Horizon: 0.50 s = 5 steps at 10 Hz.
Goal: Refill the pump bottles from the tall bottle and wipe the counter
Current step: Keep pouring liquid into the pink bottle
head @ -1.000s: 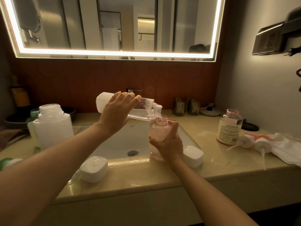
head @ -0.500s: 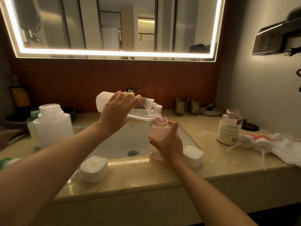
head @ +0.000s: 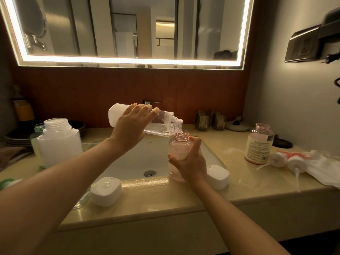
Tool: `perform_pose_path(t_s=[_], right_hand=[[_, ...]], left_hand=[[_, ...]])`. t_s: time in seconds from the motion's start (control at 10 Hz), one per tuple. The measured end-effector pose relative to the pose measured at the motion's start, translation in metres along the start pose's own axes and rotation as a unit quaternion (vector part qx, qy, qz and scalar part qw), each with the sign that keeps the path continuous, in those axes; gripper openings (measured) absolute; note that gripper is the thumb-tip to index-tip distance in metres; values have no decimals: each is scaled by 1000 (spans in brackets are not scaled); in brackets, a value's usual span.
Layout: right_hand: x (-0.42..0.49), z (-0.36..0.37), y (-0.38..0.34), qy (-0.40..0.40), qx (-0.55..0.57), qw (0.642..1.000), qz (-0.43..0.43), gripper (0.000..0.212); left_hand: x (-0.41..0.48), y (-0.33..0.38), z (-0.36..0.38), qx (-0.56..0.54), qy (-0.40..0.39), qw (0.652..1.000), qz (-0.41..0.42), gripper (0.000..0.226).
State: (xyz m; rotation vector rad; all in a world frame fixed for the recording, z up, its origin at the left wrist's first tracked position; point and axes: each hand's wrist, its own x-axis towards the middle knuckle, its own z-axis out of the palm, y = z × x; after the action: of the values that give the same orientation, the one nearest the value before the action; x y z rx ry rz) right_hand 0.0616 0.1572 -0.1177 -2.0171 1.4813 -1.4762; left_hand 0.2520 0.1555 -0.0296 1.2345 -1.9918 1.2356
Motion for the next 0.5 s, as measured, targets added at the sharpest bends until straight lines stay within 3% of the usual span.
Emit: perform_pose_path(t_s=[0.5], right_hand=[[0, 1, 1, 3, -1, 1000, -6, 85]], left_hand=[[3, -1, -1, 6, -3, 1000, 10, 78]])
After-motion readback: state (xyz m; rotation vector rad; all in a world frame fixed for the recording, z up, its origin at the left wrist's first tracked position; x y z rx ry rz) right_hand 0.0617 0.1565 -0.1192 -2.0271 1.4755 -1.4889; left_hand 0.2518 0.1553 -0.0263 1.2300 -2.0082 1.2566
